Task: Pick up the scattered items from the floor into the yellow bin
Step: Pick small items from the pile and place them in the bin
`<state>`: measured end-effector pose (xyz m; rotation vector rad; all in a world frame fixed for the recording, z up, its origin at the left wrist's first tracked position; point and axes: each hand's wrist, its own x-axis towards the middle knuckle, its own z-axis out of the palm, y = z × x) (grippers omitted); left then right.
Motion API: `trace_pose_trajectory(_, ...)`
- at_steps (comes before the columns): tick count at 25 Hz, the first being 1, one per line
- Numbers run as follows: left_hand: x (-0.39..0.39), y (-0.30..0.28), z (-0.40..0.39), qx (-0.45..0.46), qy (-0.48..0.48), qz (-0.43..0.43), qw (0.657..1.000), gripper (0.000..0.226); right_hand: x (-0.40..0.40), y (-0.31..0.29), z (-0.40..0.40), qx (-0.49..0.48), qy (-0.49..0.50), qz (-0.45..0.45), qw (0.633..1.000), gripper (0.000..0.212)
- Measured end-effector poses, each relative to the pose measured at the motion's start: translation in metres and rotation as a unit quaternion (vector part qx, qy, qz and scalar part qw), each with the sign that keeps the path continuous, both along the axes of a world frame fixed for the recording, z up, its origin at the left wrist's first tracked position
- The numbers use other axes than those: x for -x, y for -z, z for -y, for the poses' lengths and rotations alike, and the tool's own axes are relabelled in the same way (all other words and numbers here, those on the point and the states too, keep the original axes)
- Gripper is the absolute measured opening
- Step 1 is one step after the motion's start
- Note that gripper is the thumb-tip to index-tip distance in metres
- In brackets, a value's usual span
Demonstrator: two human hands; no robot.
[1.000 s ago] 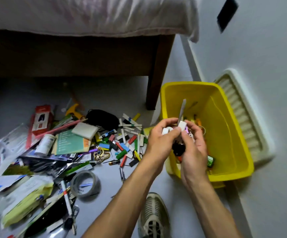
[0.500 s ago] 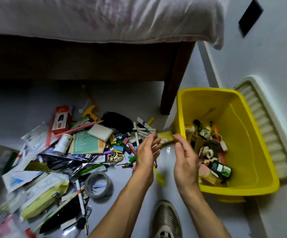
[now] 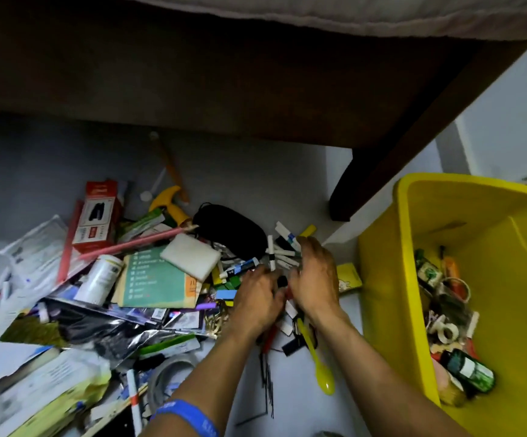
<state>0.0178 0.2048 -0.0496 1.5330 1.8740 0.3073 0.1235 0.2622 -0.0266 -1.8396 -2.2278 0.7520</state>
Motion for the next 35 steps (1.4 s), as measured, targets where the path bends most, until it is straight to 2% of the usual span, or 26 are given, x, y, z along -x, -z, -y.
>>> trace_pose_trajectory(2, -0.001, 0.000, 0.000, -0.025, -0.062, 0.004, 0.998, 0.006, 0.003, 0.010, -0.021, 0.046, -0.040, 0.096, 0.994, 0.071)
trace_pose_trajectory(5, 0.003, 0.006, 0.011, -0.032, -0.207, 0.052, 0.976, 0.019, 0.012, 0.026, -0.030, 0.093, -0.091, 0.170, 0.977, 0.080)
trace_pose_trajectory(8, 0.009, 0.008, 0.022, -0.021, -0.293, 0.126, 0.948, 0.014, 0.023, 0.036, -0.023, 0.046, -0.097, 0.206, 0.973, 0.069)
trace_pose_trajectory(11, 0.015, 0.004, 0.029, 0.005, -0.362, 0.212, 0.908, 0.029, 0.033, 0.039, -0.014, 0.042, -0.060, 0.196, 0.978, 0.051)
trace_pose_trajectory(14, 0.016, -0.002, 0.034, 0.043, -0.390, 0.244, 0.887, 0.036, 0.037, 0.042, -0.002, 0.086, -0.017, 0.151, 0.985, 0.035)
trace_pose_trajectory(17, 0.014, -0.010, 0.040, 0.065, -0.422, 0.282, 0.859, 0.031, 0.033, 0.038, 0.005, 0.133, 0.021, 0.091, 0.987, 0.030)
trace_pose_trajectory(19, 0.015, -0.015, 0.042, 0.048, -0.445, 0.318, 0.836, 0.023, 0.027, 0.030, 0.006, 0.144, 0.070, -0.002, 0.987, 0.027)
trace_pose_trajectory(21, 0.017, -0.020, 0.042, 0.041, -0.442, 0.343, 0.828, 0.013, 0.022, 0.018, 0.014, 0.150, 0.117, -0.121, 0.974, 0.019)
trace_pose_trajectory(23, 0.018, -0.026, 0.040, 0.067, -0.389, 0.402, 0.826, 0.007, 0.020, 0.003, 0.027, 0.186, 0.161, -0.252, 0.936, 0.015)
trace_pose_trajectory(25, 0.017, -0.030, 0.041, 0.119, -0.289, 0.458, 0.832, 0.027, 0.021, -0.011, 0.040, 0.245, 0.204, -0.400, 0.859, 0.026)
trace_pose_trajectory(27, 0.017, -0.032, 0.046, 0.149, -0.253, 0.484, 0.824, 0.040, 0.024, -0.019, 0.049, 0.291, 0.242, -0.495, 0.782, 0.032)
trace_pose_trajectory(29, 0.018, -0.031, 0.053, 0.142, -0.281, 0.506, 0.803, 0.035, 0.025, -0.024, 0.055, 0.294, 0.266, -0.525, 0.753, 0.027)
trace_pose_trajectory(31, 0.019, -0.031, 0.057, 0.133, -0.310, 0.480, 0.810, 0.026, 0.024, -0.027, 0.056, 0.257, 0.311, -0.529, 0.747, 0.021)
trace_pose_trajectory(33, 0.020, -0.028, 0.059, 0.122, -0.376, 0.415, 0.819, 0.020, 0.015, -0.026, 0.056, 0.212, 0.348, -0.496, 0.767, 0.021)
trace_pose_trajectory(35, 0.020, -0.023, 0.060, 0.092, -0.421, 0.398, 0.810, 0.013, 0.008, -0.026, 0.062, 0.227, 0.310, -0.427, 0.818, 0.020)
